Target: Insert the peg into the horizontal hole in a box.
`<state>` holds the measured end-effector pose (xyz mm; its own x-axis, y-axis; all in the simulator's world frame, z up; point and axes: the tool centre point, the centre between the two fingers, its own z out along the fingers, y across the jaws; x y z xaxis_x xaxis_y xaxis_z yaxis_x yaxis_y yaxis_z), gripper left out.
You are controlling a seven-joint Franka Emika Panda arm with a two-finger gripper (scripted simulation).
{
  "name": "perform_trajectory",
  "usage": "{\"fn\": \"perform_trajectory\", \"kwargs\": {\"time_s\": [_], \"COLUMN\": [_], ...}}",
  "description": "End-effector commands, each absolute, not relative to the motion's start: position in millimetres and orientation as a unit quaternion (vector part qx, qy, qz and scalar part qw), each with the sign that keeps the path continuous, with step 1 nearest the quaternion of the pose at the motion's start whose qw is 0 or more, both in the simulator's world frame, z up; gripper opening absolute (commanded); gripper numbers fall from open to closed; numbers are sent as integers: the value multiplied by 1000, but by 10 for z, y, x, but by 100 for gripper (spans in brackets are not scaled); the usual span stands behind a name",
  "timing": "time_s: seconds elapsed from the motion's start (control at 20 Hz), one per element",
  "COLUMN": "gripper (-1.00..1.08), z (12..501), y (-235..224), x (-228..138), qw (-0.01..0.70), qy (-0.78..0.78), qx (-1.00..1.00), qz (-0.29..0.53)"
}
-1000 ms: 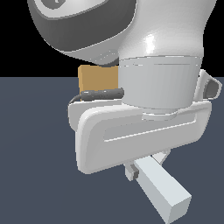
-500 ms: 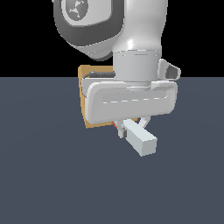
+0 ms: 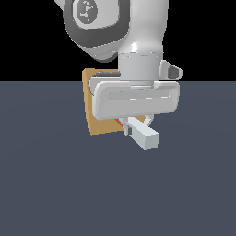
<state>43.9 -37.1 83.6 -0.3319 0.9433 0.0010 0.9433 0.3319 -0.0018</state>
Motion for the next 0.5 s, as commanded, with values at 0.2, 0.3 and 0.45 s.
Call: {"fn": "perform_trajectory", "kwargs": {"time_s": [0.2, 0.3, 0.45], "gripper": [-100, -100, -100], "z": [851, 857, 857], "y": [-373, -373, -373], "x": [465, 478, 478], "qw": [0, -1, -1], "qy": [-815, -815, -815], "qx": [-579, -579, -579], "qz": [0, 0, 0]}}
